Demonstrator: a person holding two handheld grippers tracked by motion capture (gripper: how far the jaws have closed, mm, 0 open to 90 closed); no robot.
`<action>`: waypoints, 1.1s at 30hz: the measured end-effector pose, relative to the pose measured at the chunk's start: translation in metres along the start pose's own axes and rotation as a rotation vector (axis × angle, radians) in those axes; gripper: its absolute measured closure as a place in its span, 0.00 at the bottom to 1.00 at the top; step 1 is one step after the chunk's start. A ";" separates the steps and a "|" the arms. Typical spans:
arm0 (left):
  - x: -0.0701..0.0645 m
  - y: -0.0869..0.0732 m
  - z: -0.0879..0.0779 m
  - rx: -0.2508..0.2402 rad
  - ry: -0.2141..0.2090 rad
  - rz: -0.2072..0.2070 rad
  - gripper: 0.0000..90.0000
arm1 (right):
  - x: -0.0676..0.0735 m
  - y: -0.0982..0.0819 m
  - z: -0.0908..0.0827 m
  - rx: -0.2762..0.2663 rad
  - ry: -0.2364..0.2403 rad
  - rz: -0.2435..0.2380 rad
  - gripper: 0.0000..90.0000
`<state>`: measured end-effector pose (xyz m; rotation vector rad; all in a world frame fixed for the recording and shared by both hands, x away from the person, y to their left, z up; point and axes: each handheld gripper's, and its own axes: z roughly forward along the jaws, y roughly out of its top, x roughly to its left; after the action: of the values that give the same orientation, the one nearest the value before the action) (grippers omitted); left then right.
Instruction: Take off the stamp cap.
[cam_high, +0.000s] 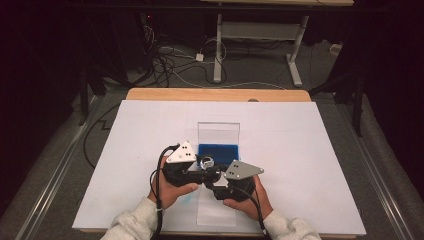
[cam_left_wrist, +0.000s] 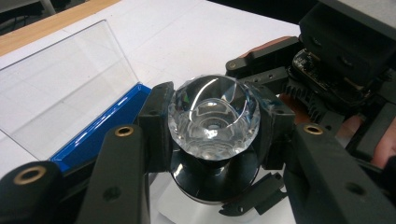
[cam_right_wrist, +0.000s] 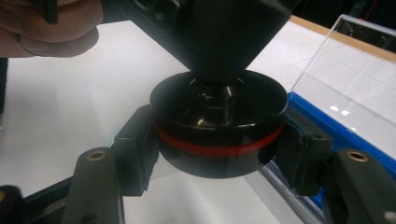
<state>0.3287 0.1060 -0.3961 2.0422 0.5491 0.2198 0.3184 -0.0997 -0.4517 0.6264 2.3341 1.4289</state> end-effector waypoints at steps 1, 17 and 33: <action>0.000 0.000 0.000 0.000 -0.001 -0.001 0.60 | 0.001 0.000 0.000 0.000 -0.003 0.000 0.42; 0.003 0.002 -0.009 -0.024 0.005 -0.003 0.60 | 0.010 0.004 0.000 0.069 -0.011 -0.089 0.43; 0.010 -0.001 -0.022 -0.012 0.046 0.009 0.60 | -0.018 -0.002 -0.028 0.091 -0.084 -0.079 0.43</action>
<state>0.3296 0.1279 -0.3862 2.0321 0.5657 0.2752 0.3189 -0.1311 -0.4401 0.5997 2.3418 1.2443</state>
